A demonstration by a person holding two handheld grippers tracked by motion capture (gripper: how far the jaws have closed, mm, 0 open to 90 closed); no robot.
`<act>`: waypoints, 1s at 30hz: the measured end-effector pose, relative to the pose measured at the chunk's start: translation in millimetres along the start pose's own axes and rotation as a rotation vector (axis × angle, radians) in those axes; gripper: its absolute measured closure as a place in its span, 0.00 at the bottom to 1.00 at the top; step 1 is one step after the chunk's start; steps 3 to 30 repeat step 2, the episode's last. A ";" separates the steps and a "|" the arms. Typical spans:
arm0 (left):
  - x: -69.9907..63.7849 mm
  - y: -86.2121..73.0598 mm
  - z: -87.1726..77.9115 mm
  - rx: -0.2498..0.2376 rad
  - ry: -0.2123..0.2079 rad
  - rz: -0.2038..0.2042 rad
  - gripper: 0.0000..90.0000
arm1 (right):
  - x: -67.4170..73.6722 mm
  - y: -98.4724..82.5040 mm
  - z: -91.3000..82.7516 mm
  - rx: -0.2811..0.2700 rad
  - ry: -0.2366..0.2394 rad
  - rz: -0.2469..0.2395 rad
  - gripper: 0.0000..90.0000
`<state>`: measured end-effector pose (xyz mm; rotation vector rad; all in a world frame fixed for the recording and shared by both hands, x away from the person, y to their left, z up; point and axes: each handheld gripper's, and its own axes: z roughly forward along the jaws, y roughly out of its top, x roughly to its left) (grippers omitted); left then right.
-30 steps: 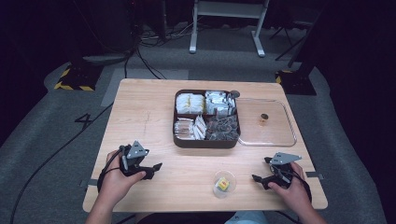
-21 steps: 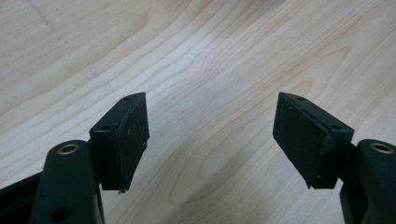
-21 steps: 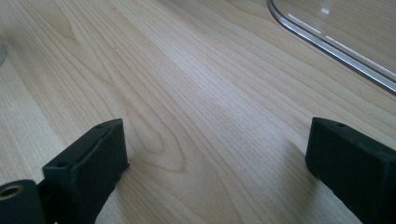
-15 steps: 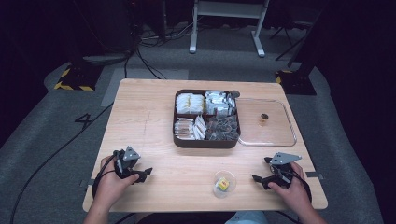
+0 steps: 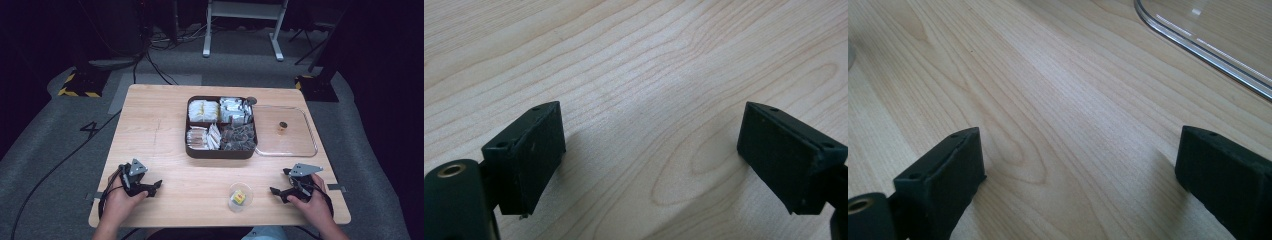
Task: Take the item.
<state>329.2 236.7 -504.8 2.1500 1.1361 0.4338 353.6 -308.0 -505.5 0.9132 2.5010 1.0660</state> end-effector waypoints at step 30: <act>0.1 0.0 0.0 0.000 0.000 0.001 0.14 | 0.0 0.0 0.0 0.000 0.000 0.000 0.06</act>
